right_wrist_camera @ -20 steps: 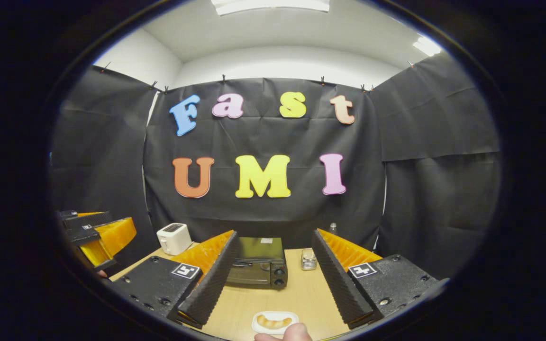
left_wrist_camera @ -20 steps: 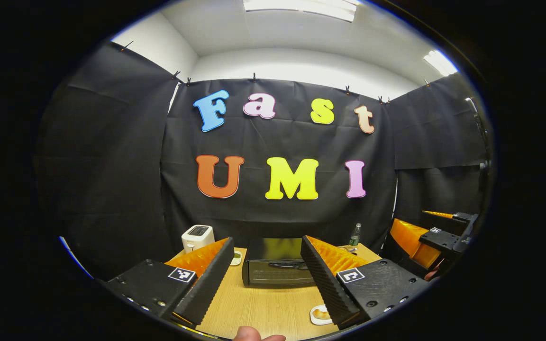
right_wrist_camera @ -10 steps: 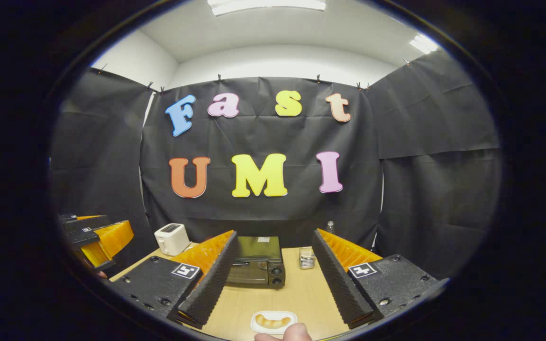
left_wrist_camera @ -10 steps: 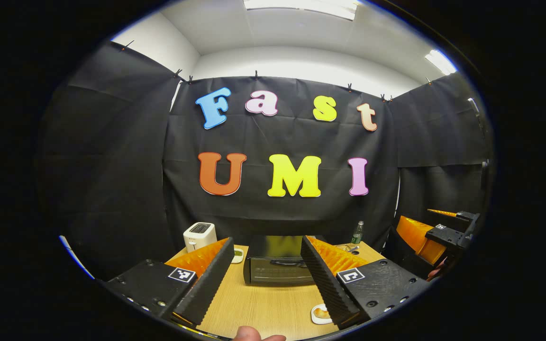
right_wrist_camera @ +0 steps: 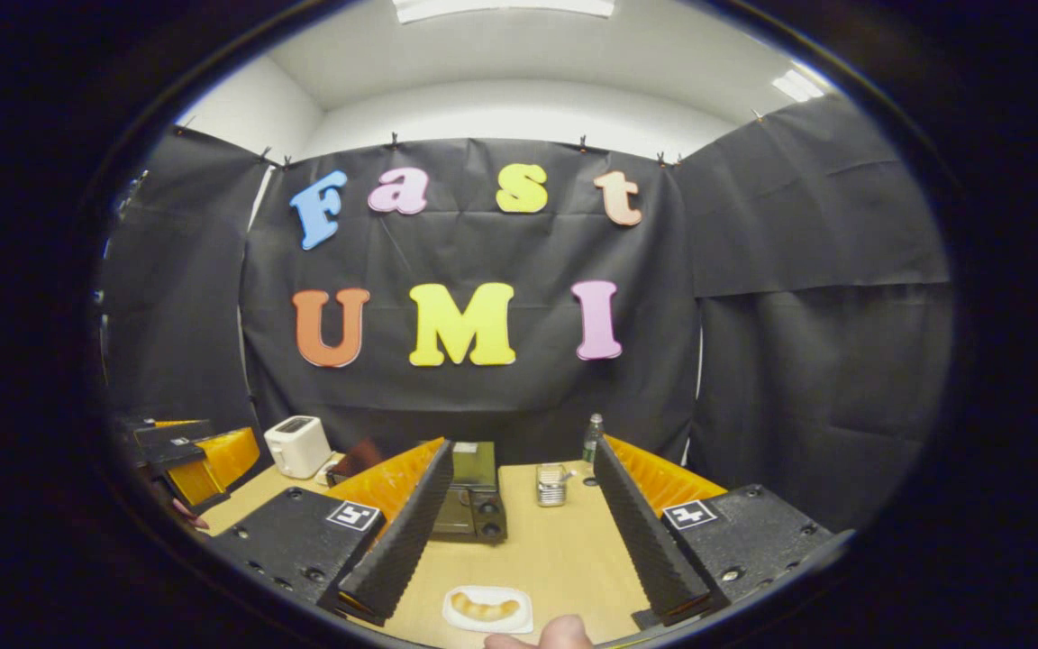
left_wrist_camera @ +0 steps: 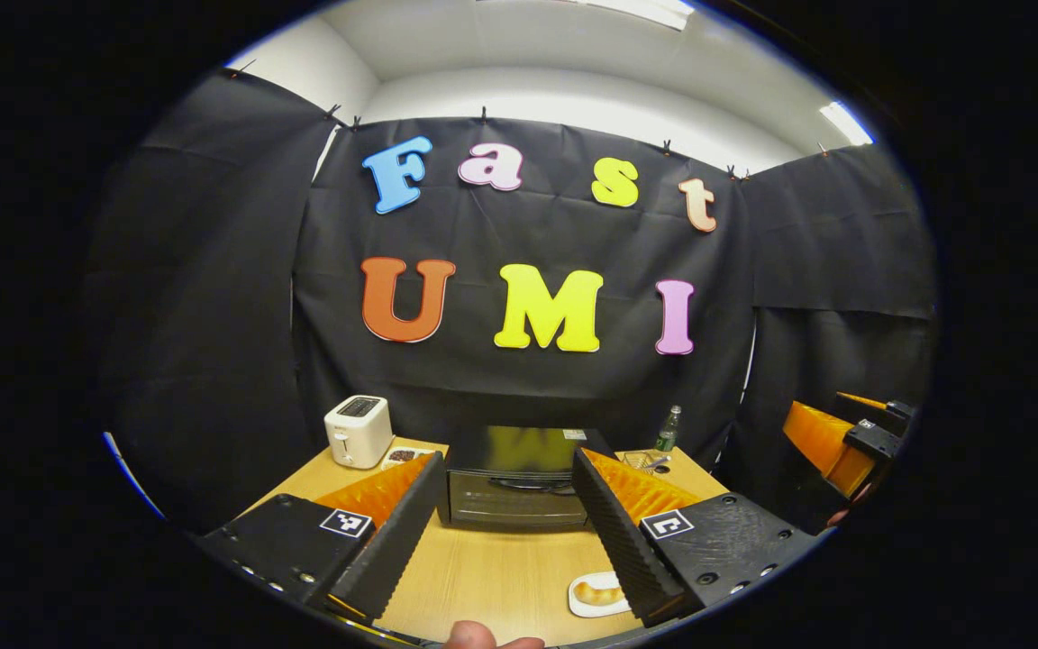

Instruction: Open the electric oven with the left hand, put the food in, and close the electric oven.

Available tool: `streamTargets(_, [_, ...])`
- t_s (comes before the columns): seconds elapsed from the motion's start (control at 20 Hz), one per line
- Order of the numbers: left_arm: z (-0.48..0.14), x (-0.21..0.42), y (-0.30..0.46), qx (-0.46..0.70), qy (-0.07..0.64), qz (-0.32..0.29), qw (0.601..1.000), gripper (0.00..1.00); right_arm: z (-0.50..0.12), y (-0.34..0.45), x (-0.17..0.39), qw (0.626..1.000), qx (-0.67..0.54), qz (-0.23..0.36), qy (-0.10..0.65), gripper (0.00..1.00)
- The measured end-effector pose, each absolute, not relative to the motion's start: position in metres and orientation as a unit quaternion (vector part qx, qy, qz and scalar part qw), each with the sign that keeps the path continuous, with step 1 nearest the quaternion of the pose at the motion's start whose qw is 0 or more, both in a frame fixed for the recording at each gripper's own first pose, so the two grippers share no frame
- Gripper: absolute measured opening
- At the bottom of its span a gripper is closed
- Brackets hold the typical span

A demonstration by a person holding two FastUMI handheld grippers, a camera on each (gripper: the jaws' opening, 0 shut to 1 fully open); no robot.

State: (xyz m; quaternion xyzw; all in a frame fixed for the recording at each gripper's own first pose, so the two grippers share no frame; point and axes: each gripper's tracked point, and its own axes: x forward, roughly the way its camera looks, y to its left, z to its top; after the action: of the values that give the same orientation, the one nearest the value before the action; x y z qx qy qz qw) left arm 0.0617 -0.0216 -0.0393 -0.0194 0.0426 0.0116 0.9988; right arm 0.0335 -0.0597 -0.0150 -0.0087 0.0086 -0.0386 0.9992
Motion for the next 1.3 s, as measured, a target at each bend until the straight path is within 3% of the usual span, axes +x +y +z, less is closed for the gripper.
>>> streamTargets(0.7, [-0.152, 0.236, -0.051, 0.007, 0.154, -0.019, 0.988, 0.93, -0.051, -0.183, 0.05, 0.985, 0.006, -0.163, 0.056, 0.98])
streamTargets(1.0, [-0.206, 0.303, -0.045, 0.01, 0.194, -0.012, 0.981, 0.93, -0.063, -0.195, 0.066, 0.981, -0.003, -0.177, 0.084, 0.98])
streamTargets(1.3, [-0.243, 0.322, -0.031, 0.022, 0.229, 0.01, 0.973, 0.93, -0.066, -0.194, 0.077, 0.98, -0.004, -0.174, 0.095, 0.98])
